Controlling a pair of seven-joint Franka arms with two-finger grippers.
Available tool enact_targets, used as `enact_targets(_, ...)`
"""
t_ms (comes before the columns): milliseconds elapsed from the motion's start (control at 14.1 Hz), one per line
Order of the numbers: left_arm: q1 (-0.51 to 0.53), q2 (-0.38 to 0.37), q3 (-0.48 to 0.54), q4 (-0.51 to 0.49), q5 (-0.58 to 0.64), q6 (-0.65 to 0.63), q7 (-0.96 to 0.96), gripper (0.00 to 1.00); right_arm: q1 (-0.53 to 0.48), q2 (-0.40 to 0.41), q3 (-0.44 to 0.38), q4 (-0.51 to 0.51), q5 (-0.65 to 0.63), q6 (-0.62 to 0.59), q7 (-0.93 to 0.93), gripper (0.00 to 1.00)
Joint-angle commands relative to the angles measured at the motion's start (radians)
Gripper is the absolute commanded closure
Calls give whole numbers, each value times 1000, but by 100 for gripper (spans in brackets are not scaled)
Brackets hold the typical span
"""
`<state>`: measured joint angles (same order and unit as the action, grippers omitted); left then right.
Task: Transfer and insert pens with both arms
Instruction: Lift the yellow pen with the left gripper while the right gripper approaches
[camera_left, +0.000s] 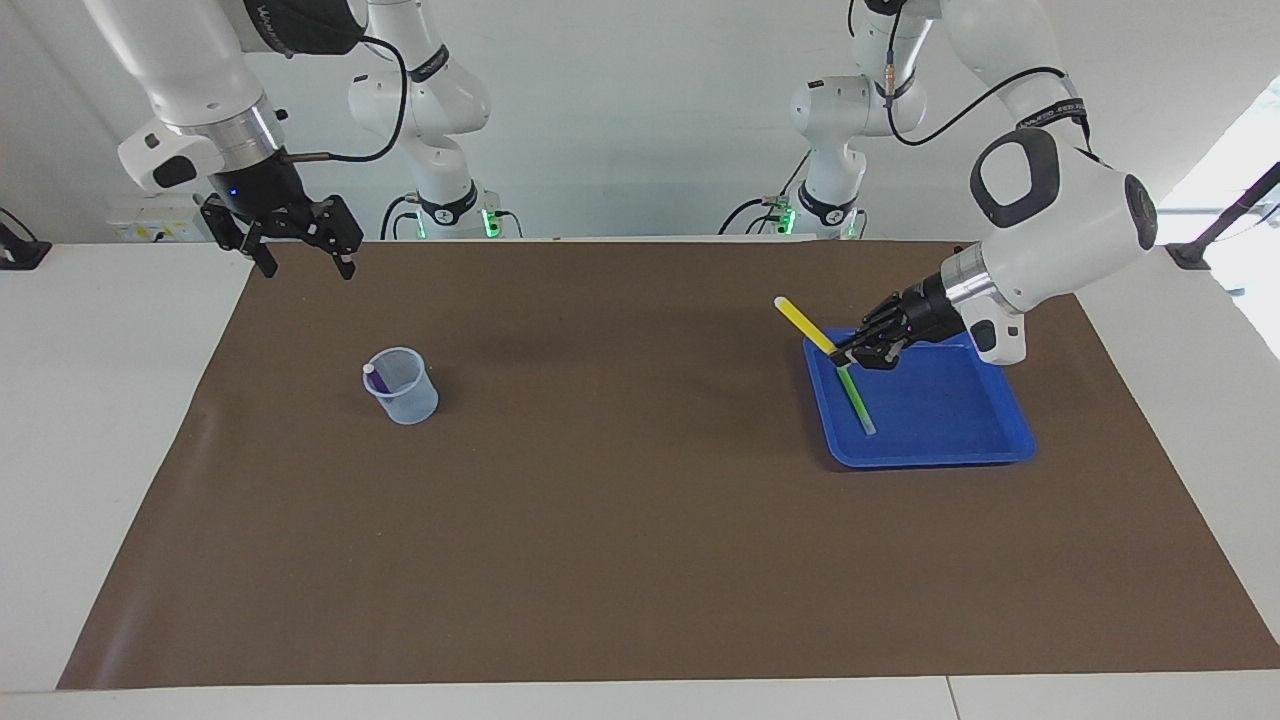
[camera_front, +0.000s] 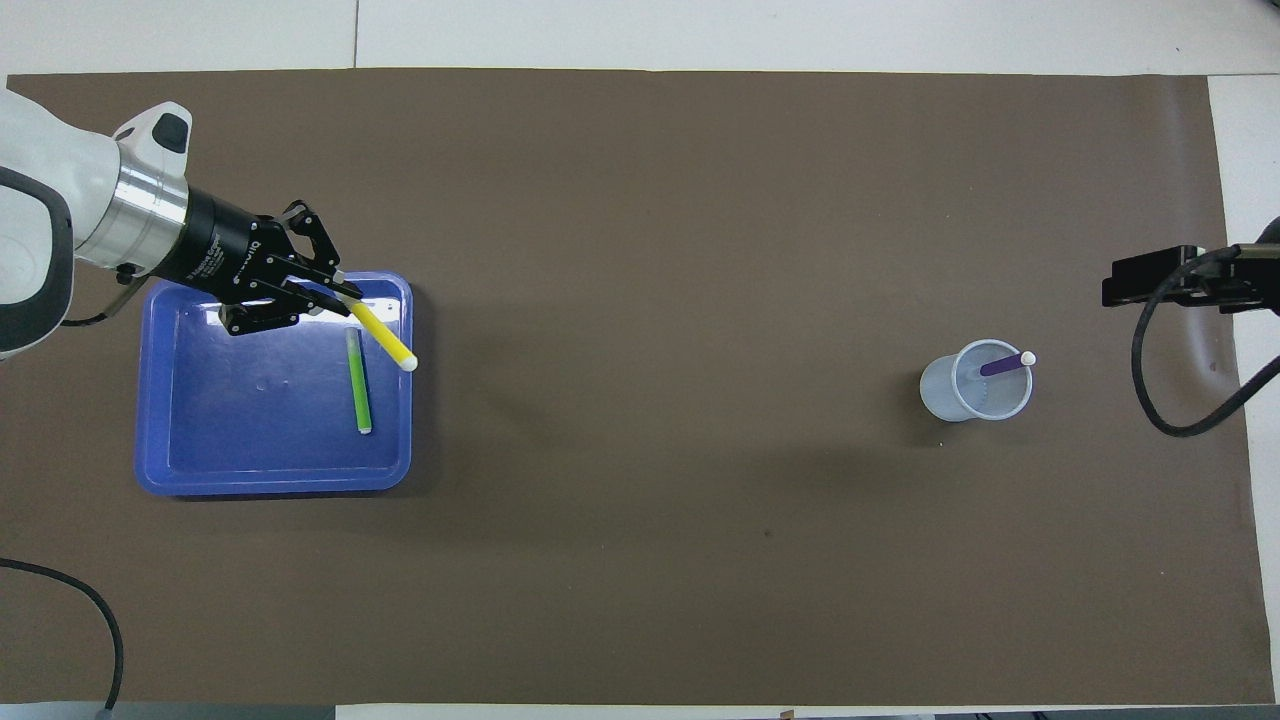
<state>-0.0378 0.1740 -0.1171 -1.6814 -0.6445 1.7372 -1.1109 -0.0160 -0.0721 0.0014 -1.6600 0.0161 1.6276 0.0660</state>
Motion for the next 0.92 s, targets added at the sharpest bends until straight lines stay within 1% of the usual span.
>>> enact_targets(0,-14,-28,-27,-15,-107,66,-243,100,-1,17,5,28,8,-35,15,0)
enact_targets(142,-52,-43,-36,-26,-158,128,-369,100,-5,18,11,37,28,-51,20,0)
enact_targets(356,-106,-106,-36,-102,-254,249,-501,100,-22,35,9,74,39,-63,28,0)
enact_targets(498,-157,-146,-36,-162,-299,327,-538,100,-18,46,9,91,24,-61,29,0)
enact_targets(711,-230,-206,-36,-266,-391,459,-543,100,-7,48,3,92,12,-61,29,0)
enact_targets(854,-276,-237,-36,-319,-440,540,-567,100,-2,48,5,94,-15,-64,29,0)
